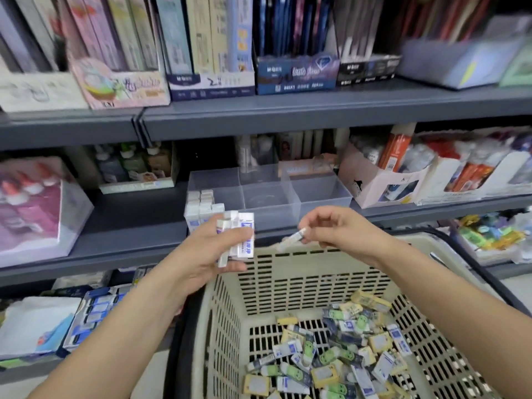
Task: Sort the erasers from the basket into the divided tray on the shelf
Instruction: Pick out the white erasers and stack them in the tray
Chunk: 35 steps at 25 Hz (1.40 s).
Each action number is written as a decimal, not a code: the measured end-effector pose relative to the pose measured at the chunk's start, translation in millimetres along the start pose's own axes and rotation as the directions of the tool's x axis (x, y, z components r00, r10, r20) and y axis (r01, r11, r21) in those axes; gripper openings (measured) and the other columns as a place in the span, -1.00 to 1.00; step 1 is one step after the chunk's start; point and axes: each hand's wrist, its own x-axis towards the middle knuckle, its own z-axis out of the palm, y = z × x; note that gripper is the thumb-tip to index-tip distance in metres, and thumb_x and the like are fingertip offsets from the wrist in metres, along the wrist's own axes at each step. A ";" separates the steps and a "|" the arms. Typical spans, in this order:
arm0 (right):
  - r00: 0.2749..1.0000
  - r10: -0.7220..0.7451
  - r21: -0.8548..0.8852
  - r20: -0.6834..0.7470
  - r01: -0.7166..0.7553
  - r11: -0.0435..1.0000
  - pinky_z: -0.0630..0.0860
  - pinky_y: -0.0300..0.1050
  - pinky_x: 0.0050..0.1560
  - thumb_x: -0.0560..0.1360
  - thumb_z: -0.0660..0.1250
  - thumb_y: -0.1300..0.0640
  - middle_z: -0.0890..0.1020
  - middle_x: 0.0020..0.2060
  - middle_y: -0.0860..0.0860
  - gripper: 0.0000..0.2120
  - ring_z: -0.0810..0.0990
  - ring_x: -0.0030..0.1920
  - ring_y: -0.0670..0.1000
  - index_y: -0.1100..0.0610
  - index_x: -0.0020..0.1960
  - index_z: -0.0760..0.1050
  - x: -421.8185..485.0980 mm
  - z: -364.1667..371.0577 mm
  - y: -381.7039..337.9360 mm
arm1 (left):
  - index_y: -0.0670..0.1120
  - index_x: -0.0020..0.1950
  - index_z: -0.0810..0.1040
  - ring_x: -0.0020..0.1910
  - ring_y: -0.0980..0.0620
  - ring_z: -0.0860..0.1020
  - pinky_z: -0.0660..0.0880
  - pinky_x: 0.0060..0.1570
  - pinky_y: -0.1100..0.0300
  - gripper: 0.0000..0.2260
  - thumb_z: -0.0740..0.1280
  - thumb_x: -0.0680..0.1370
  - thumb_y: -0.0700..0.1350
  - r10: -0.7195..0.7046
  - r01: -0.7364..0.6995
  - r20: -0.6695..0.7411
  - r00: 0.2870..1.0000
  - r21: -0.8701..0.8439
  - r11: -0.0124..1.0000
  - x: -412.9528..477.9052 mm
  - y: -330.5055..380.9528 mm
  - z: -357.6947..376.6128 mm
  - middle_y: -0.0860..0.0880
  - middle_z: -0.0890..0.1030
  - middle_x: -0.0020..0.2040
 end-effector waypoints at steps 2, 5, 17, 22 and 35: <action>0.995 -0.074 -0.079 -0.063 0.069 0.995 0.41 -0.35 -0.25 0.43 0.39 0.32 0.59 -0.29 0.01 -0.87 0.52 -0.25 -0.07 0.11 -0.18 0.56 16.4 12.1 -15.3 | -0.06 0.01 0.51 -0.38 0.12 0.60 0.51 -0.48 0.26 -0.84 0.40 0.47 -0.19 0.045 -0.045 -0.071 0.997 -0.001 0.999 0.7 6.2 -14.7 -0.04 0.62 -0.27; 0.977 -0.162 -0.221 -0.135 0.130 0.967 0.49 -0.17 -0.07 0.41 0.38 0.33 0.60 -0.20 0.06 -0.86 0.52 -0.20 -0.04 0.13 -0.08 0.56 55.4 29.6 -36.3 | -0.05 0.01 0.52 -0.36 0.11 0.61 0.51 -0.48 0.25 -0.85 0.39 0.47 -0.18 0.097 -0.109 -0.154 0.983 -0.067 0.992 6.4 13.4 -31.2 -0.05 0.63 -0.23; 0.982 -0.191 -0.687 -0.012 0.131 0.715 0.32 -0.46 -0.34 0.46 0.19 0.33 0.61 -0.07 -0.02 -0.68 0.57 -0.12 -0.01 0.07 0.09 0.58 152.3 75.8 -60.0 | 0.02 -0.02 0.48 -0.29 0.07 0.59 0.51 -0.50 0.26 -0.87 0.38 0.49 -0.14 0.155 -0.238 -0.388 0.909 -0.177 0.955 42.9 22.1 -75.5 -0.02 0.61 -0.22; 0.978 -0.077 -0.697 0.194 0.193 0.690 0.40 -0.47 -0.23 0.50 0.18 0.34 0.62 0.06 0.04 -0.70 0.56 -0.02 -0.01 0.13 0.14 0.55 153.5 91.5 -49.8 | 0.01 -0.07 0.45 -0.29 0.04 0.56 0.49 -0.51 0.29 -0.86 0.40 0.48 -0.14 0.099 -0.197 -0.397 0.913 -0.215 0.957 51.9 16.9 -82.7 -0.04 0.60 -0.23; 0.979 -0.201 -0.640 0.013 0.163 0.751 0.47 -0.19 0.01 0.54 0.24 0.14 0.65 -0.06 0.00 -0.82 0.61 -0.06 -0.03 0.13 0.08 0.56 146.9 93.9 -58.9 | -0.05 0.02 0.52 -0.38 0.10 0.61 0.51 -0.47 0.28 -0.83 0.41 0.46 -0.18 0.077 -0.127 -0.219 0.973 -0.229 0.965 35.9 15.5 -63.6 -0.02 0.66 -0.32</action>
